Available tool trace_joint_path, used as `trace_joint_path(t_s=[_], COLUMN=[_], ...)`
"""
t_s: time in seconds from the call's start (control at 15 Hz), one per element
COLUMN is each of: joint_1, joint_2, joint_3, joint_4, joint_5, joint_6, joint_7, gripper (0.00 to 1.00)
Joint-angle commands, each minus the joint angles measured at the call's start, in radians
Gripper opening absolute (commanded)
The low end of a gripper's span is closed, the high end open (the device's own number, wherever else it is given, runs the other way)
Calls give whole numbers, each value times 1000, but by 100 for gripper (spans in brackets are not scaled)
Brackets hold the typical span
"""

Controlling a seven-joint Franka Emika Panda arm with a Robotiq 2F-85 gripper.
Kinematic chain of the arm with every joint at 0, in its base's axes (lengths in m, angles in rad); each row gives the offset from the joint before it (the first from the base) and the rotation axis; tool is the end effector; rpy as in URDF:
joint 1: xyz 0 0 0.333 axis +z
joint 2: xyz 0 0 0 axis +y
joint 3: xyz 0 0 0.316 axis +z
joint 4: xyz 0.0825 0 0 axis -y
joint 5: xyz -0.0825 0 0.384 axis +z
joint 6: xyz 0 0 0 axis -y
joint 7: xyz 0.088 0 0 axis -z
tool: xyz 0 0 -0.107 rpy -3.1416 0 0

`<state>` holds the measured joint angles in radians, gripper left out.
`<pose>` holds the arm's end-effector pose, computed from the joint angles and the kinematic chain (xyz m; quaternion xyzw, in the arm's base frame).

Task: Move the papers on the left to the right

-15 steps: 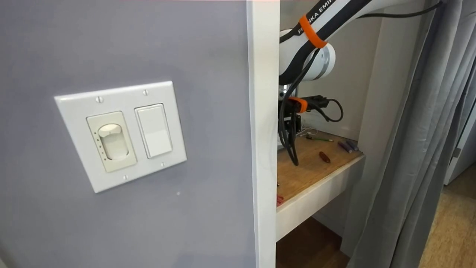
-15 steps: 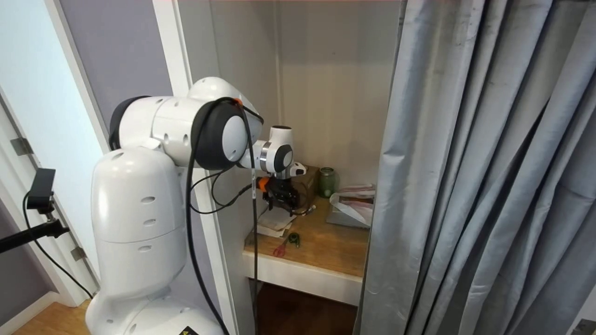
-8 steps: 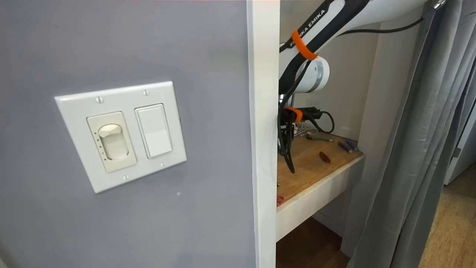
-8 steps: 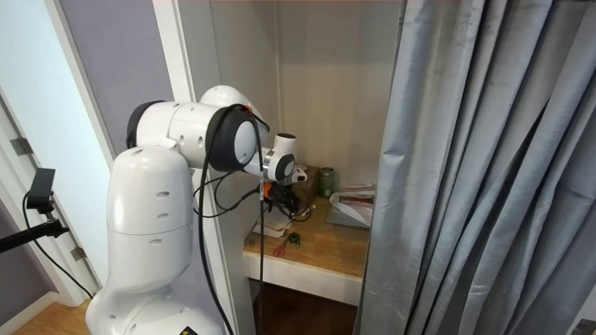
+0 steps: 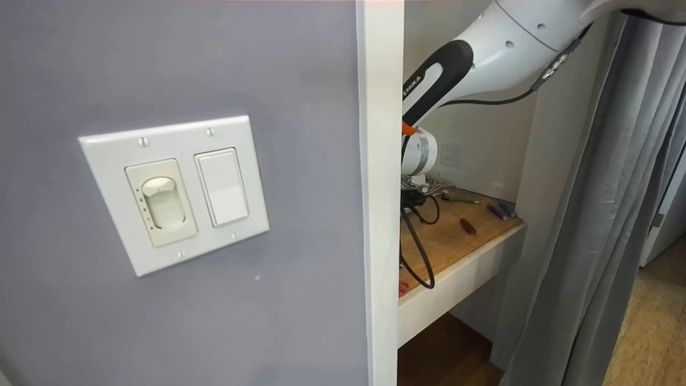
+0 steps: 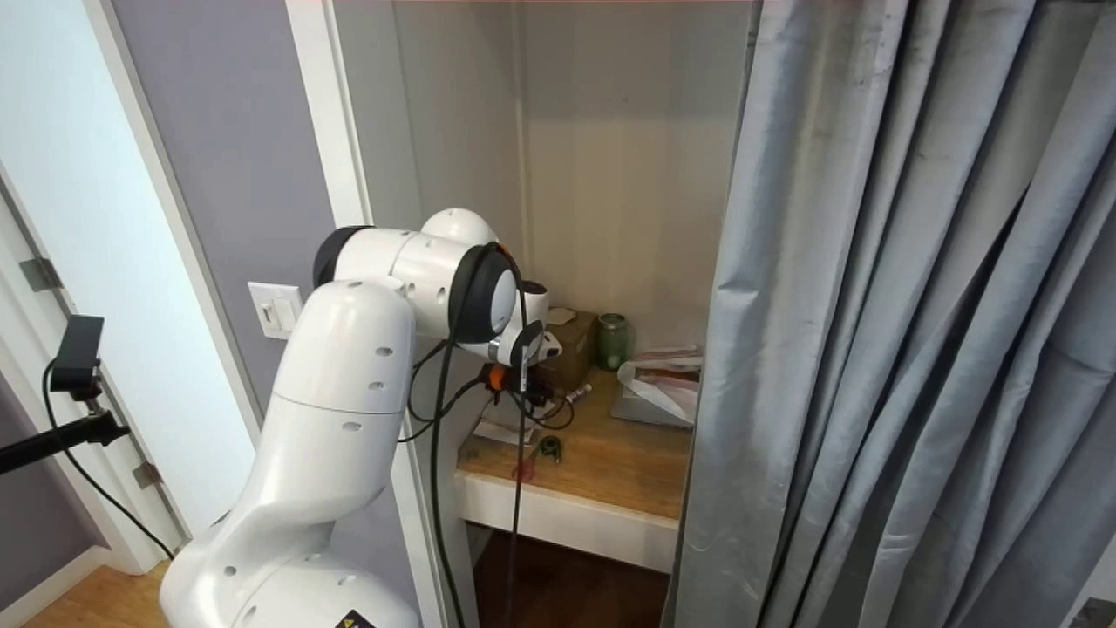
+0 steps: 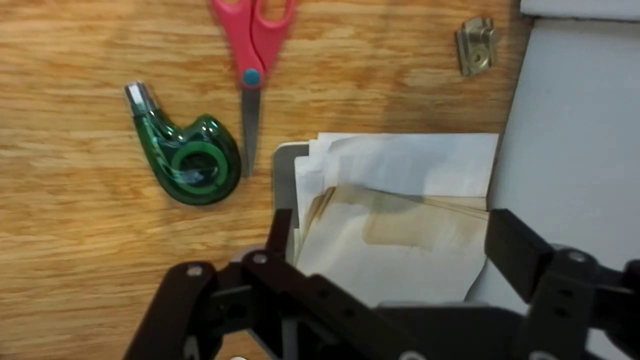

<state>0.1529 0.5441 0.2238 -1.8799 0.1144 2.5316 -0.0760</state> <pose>0.6072 0.2289 0.2363 -0.9810 -0.1605 -0.0436 0.0995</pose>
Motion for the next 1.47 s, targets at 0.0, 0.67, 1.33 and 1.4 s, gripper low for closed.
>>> trace_joint_path(t_s=[0.0,0.67,1.33,1.4], joint_1=[3,17,31,36], joint_2=[112,346,470,472], joint_3=[27,67,65,56], joint_4=[146,394,491,498], joint_5=[16,28,-3,-8], joint_6=[-6,60,127,123], joint_7=[-47,-44,-44,-37], gripper=[66,0,0,0])
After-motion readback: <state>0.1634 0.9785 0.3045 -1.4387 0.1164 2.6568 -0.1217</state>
